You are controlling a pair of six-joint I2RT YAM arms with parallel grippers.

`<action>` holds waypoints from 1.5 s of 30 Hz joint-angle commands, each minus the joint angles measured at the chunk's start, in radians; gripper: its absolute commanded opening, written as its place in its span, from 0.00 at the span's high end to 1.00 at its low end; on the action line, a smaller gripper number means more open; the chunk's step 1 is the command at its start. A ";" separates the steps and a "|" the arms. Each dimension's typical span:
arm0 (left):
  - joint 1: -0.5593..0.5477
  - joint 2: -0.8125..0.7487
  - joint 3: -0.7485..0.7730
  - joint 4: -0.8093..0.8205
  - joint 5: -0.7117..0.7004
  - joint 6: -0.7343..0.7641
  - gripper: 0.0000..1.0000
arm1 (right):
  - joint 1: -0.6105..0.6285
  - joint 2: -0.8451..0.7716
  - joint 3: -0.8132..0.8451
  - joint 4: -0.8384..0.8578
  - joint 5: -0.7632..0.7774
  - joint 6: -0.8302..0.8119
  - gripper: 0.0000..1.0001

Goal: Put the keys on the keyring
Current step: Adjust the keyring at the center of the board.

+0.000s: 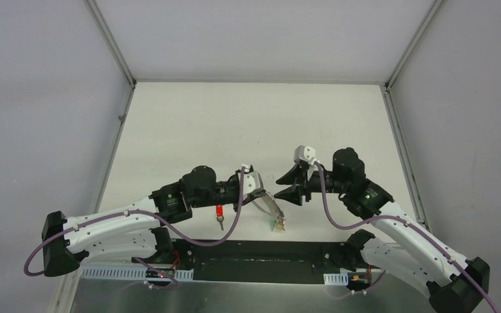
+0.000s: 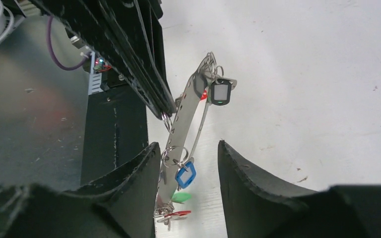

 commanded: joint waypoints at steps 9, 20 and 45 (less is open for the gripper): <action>-0.009 -0.124 -0.085 0.378 0.031 -0.050 1.00 | -0.047 -0.099 -0.155 0.535 -0.118 0.240 0.66; -0.008 -0.118 -0.080 0.411 0.047 -0.056 1.00 | -0.046 -0.098 -0.180 0.644 -0.179 0.272 0.71; -0.009 -0.117 -0.075 0.442 0.069 -0.057 1.00 | -0.046 -0.025 -0.184 0.727 -0.212 0.298 1.00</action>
